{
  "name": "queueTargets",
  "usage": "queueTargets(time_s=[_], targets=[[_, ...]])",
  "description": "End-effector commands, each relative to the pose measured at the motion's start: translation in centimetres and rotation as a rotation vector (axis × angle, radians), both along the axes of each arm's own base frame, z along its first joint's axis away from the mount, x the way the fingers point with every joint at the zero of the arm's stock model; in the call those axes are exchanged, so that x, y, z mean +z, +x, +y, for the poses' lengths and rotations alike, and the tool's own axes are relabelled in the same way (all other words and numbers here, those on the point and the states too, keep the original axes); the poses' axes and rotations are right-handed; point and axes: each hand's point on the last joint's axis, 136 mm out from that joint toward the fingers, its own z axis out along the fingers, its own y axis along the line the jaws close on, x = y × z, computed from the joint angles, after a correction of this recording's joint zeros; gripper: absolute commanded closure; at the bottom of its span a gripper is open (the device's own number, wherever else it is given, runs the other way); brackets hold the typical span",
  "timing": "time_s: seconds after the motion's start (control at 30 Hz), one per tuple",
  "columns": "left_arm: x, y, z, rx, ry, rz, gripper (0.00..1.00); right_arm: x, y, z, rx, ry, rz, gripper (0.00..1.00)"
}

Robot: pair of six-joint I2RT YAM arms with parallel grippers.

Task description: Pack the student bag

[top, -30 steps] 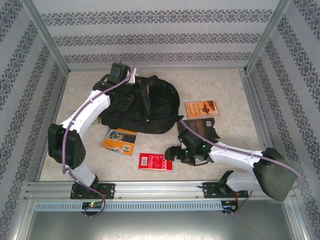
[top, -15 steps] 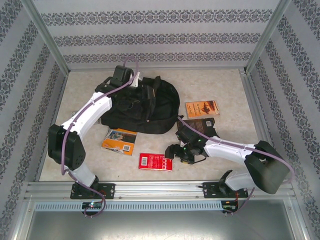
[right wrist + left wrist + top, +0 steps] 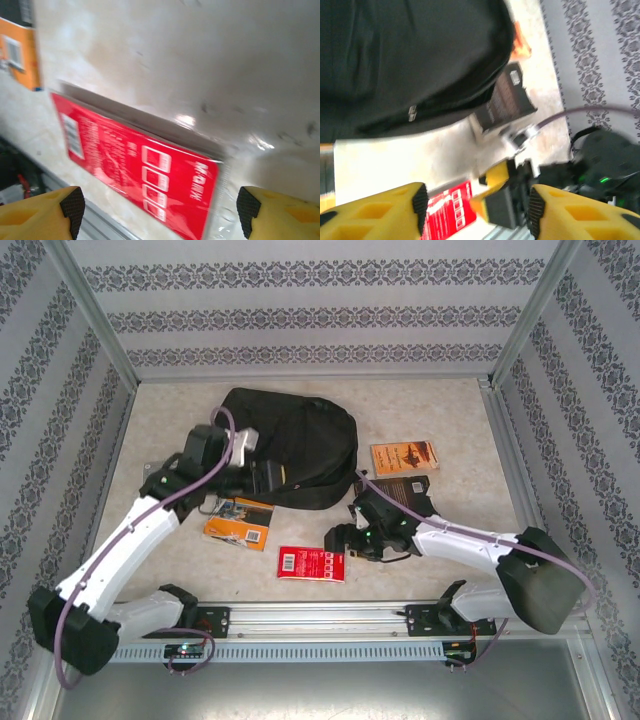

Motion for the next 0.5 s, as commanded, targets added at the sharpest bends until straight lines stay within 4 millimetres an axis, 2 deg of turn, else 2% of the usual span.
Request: queueTargets(time_s=[0.0,0.1,0.23,0.47], targets=[[-5.3,-3.3,0.4,0.023,0.028,0.134,0.48,1.6,1.0,0.9,0.042,0.102,-0.062,0.22],[-9.0,-5.8,0.6,0.03,0.039,0.205,0.54,0.9,1.5,0.1,0.026,0.085,-0.035,0.23],[-12.3,-8.4,0.3,0.014,0.062,0.265,0.58,0.2,1.6,-0.5,0.022,0.074,-0.016,0.24],[-16.4,-10.2,0.0,-0.012,0.11,0.34,0.61,-1.3,0.9,-0.6,0.038,0.063,0.031,0.24]])
